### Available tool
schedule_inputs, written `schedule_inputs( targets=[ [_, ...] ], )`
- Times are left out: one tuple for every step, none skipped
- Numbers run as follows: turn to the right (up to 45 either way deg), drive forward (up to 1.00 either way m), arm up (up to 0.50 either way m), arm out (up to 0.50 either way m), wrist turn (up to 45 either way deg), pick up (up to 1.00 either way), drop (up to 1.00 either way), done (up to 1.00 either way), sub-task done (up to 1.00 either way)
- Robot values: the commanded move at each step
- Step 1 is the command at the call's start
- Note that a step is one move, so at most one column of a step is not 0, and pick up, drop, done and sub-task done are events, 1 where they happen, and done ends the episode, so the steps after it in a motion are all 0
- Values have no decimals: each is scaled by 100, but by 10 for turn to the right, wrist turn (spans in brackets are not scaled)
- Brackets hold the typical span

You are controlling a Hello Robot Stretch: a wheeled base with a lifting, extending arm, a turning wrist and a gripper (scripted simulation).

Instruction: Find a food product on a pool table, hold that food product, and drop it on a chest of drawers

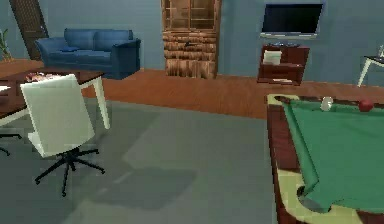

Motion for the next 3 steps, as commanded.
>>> schedule_inputs(
  targets=[
    [-180,0,0,0,0,0,0,0,0],
    [0,60,0,0,0,0,0,0,0],
    [360,0,0,0,0,0,0,0,0]
  ],
)
